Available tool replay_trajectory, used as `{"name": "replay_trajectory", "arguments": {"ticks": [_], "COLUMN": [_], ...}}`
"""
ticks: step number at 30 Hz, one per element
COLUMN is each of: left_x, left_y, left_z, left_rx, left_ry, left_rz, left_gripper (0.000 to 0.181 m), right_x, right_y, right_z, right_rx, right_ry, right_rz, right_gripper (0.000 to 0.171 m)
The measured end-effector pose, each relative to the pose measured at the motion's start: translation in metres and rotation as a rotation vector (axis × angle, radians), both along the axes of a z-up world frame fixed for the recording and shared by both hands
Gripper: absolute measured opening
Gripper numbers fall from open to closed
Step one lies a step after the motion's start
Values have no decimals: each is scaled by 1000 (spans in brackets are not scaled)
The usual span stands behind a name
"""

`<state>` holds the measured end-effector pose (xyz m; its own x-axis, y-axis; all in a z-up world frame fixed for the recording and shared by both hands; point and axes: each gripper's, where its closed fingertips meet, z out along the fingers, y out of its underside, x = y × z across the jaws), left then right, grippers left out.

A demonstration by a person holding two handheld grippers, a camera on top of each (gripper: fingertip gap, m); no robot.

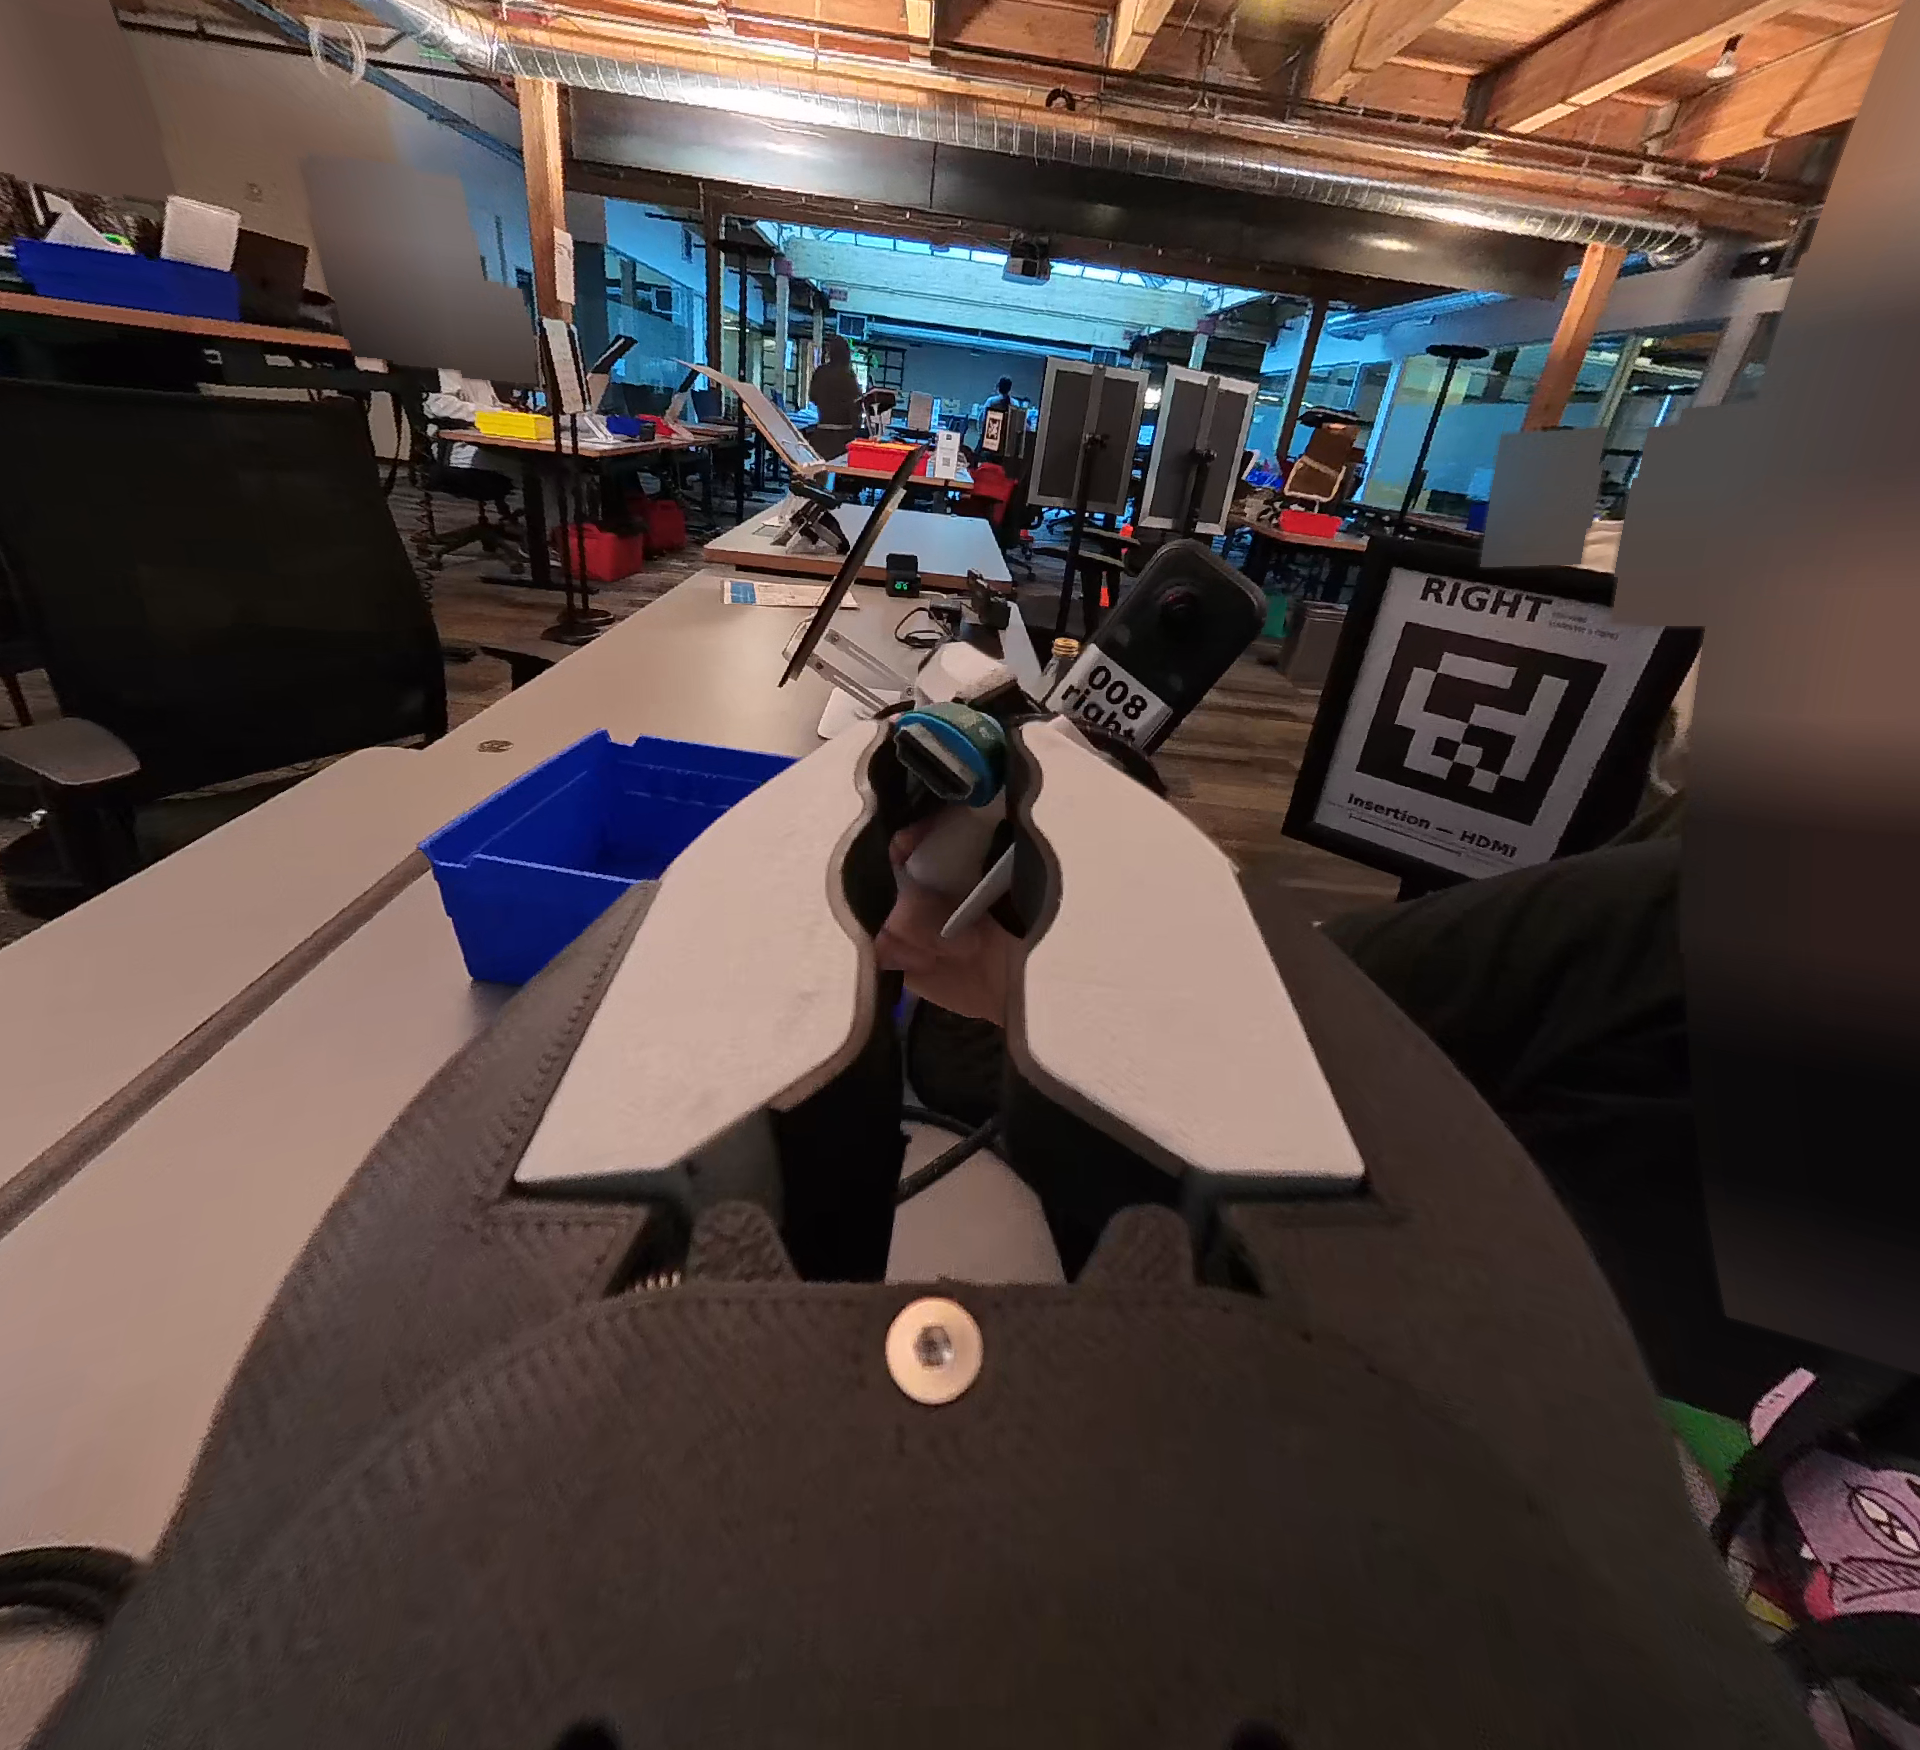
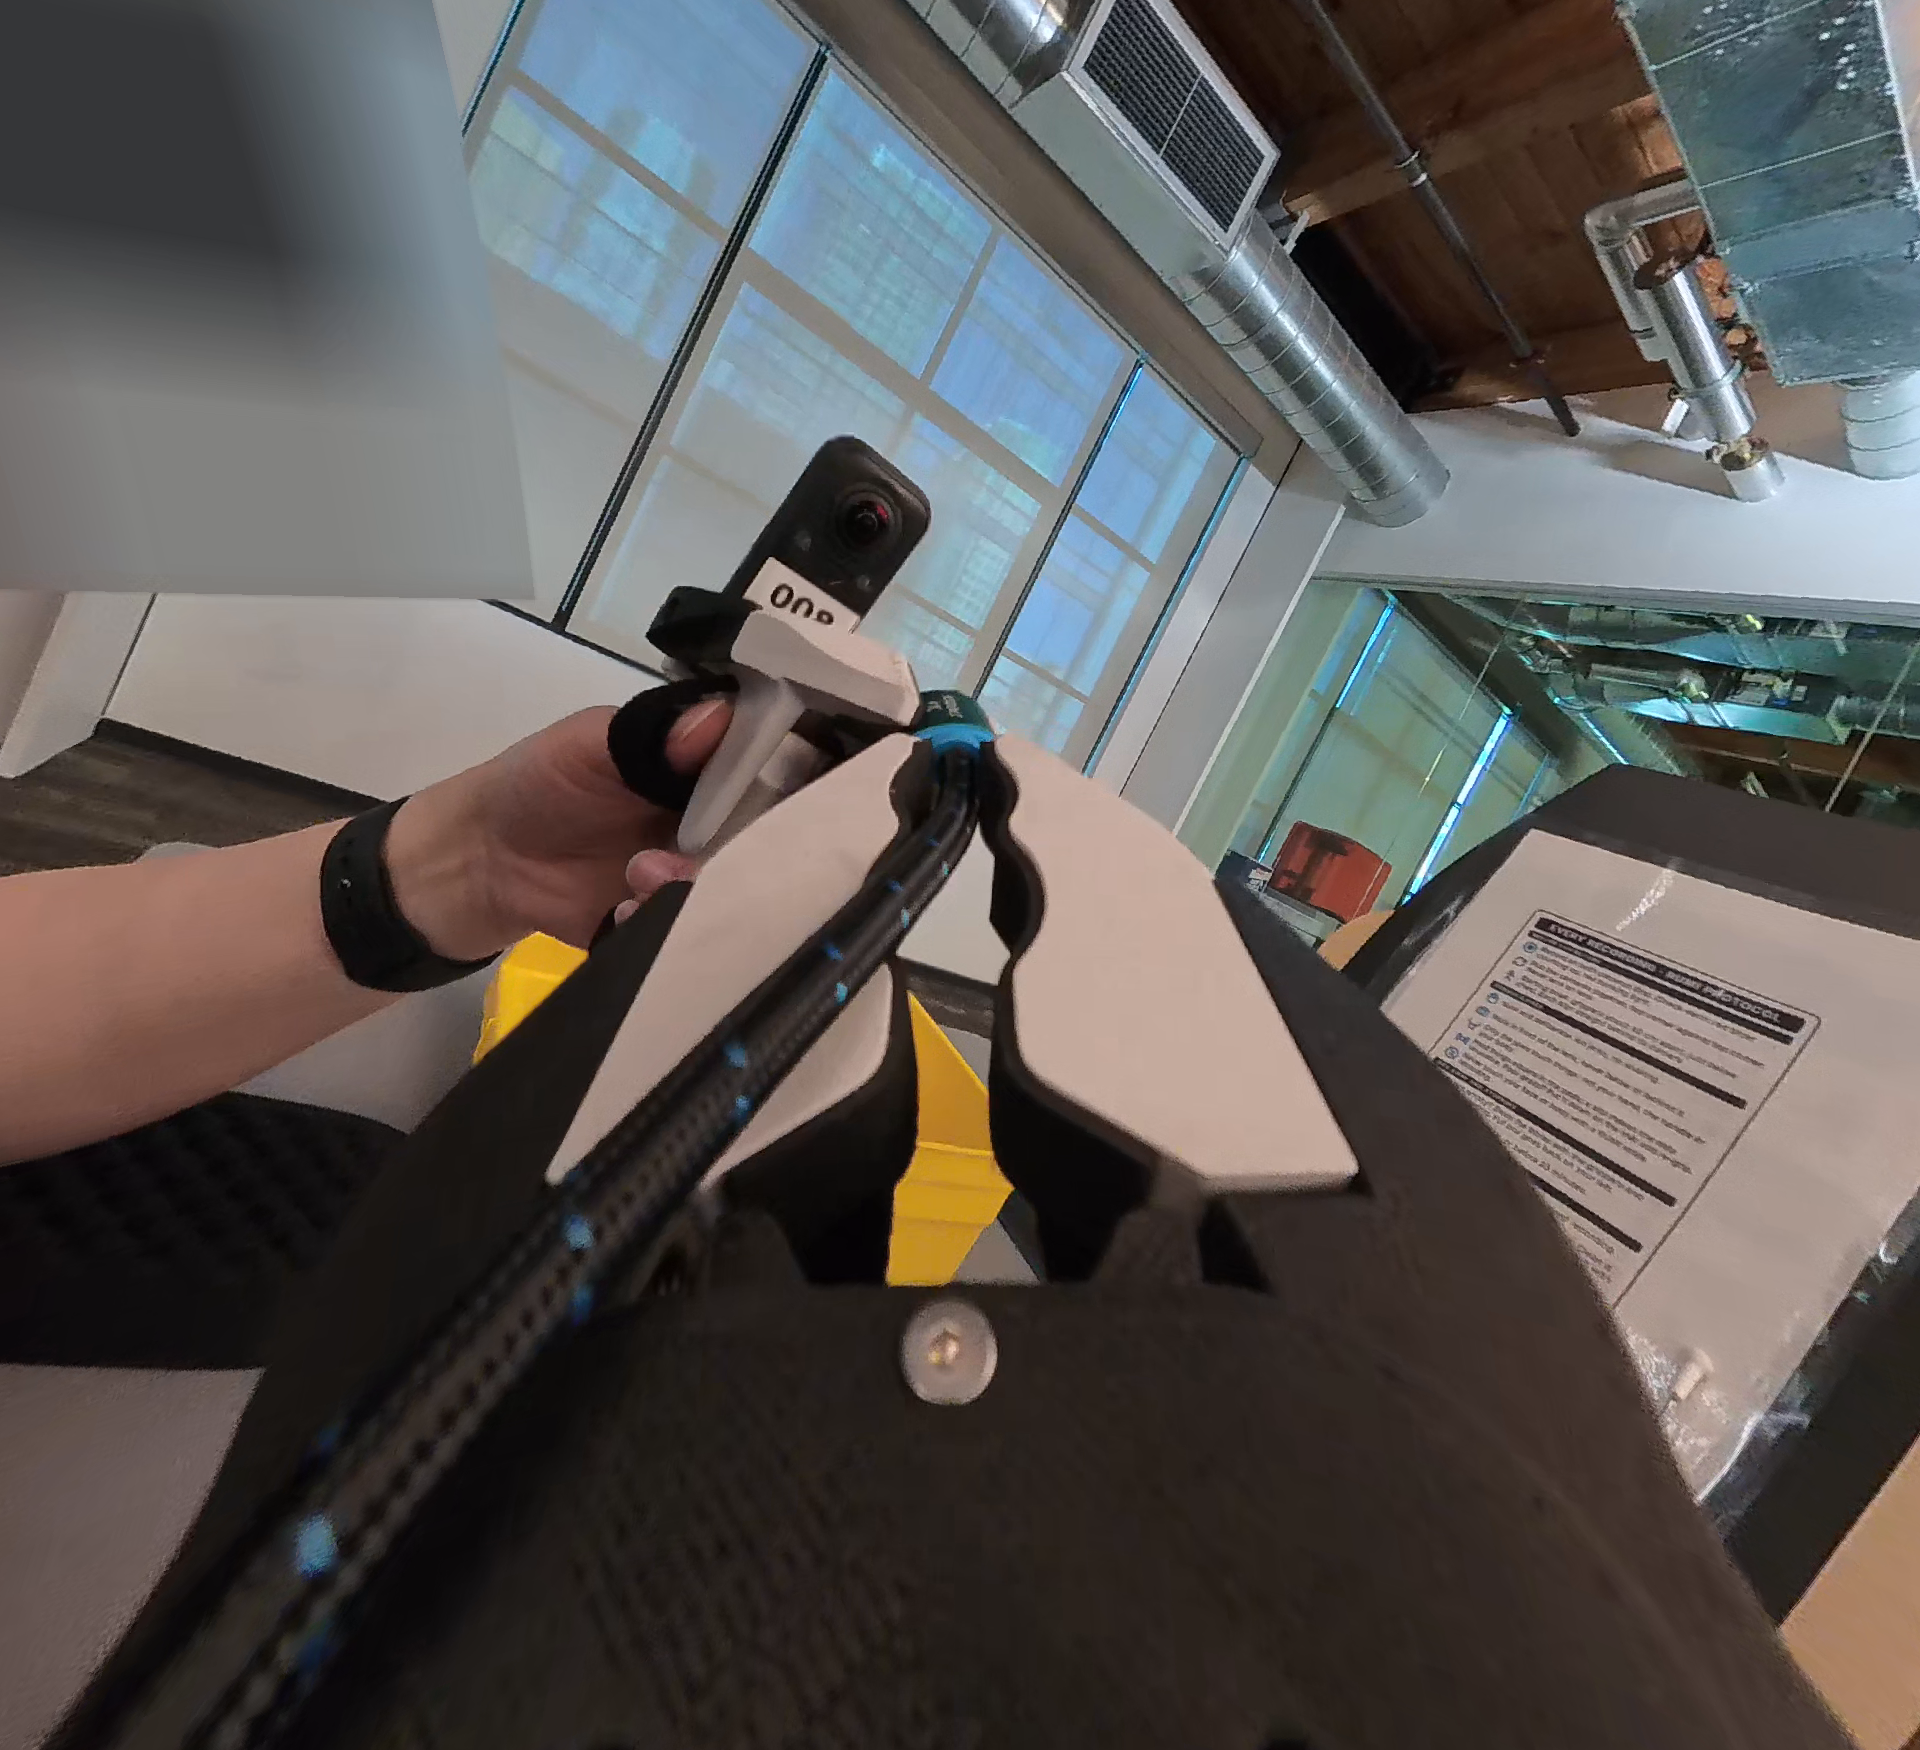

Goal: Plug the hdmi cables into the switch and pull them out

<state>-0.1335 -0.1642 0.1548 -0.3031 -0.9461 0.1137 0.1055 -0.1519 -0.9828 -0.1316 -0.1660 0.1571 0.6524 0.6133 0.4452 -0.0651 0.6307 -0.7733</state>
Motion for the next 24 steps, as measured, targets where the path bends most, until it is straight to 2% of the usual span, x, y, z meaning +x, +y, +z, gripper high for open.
{"name": "replay_trajectory", "arguments": {"ticks": [17, 24], "left_x": [-1, -1], "left_y": [-6, 0], "left_z": [1, 0], "left_rx": [45, 67], "left_ry": [5, -6], "left_rz": [0, 50], "left_gripper": [19, 24], "right_x": [-1, -1], "right_y": [-6, -3], "right_z": [0, -3], "right_rx": [34, 48], "right_ry": [-70, -115], "right_rz": [-37, -64], "right_gripper": [8, 7]}}
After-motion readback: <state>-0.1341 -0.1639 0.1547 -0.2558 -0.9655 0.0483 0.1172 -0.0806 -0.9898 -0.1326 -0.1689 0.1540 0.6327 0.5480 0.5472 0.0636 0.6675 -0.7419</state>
